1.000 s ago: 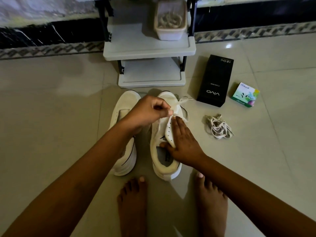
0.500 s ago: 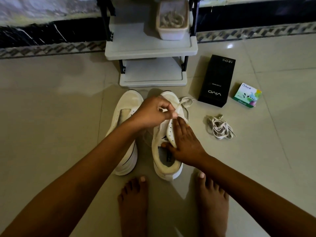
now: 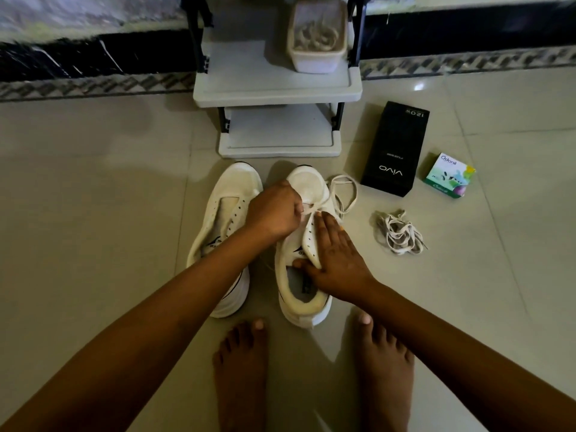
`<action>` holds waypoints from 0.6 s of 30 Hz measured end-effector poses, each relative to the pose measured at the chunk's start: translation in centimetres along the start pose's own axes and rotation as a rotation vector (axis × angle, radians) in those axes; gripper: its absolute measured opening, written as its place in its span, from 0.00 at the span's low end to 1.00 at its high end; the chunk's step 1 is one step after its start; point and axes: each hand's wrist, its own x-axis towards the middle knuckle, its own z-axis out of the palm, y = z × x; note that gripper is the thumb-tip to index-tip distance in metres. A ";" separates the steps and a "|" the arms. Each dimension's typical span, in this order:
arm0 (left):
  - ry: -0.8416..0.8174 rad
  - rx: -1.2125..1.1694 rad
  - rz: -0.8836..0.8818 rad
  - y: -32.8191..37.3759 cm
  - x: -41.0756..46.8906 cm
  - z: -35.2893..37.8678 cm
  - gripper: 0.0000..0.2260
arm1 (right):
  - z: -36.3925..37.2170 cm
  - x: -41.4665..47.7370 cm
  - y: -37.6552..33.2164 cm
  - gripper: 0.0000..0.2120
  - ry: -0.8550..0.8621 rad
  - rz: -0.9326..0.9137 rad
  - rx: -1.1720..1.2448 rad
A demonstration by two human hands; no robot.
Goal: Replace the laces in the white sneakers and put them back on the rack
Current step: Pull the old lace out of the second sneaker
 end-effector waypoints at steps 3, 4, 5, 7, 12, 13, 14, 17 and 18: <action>-0.079 -0.265 0.084 0.5 -0.9 -1.9 0.05 | 0.0 0.0 0.3 0.45 -0.012 -0.004 -0.007; -0.128 -0.453 0.090 1.1 -1.5 -2.9 0.05 | 0.0 0.0 0.3 0.45 -0.020 -0.003 -0.003; -0.148 -0.610 0.109 1.7 -2.0 -3.6 0.05 | 0.0 0.0 0.3 0.44 -0.027 0.000 -0.002; -0.052 -0.588 0.215 2.7 -2.0 -4.1 0.06 | 0.0 0.1 0.1 0.44 -0.014 0.004 0.001; 0.053 -0.517 0.135 2.3 -1.0 -2.8 0.05 | 0.2 0.3 0.3 0.47 -0.021 -0.003 -0.010; 0.051 -0.624 0.062 1.7 -0.9 -2.6 0.04 | 0.3 0.4 0.4 0.48 -0.016 -0.007 -0.012; 0.046 -0.750 0.002 1.4 -0.9 -2.5 0.05 | 0.4 0.4 0.4 0.48 -0.010 -0.009 -0.009; -0.047 -0.990 0.026 0.7 -0.6 -3.1 0.22 | 0.6 0.4 0.5 0.49 0.003 -0.014 0.003; -0.100 -0.962 0.074 0.7 -0.4 -3.3 0.29 | 0.6 0.4 0.6 0.50 0.007 -0.013 0.005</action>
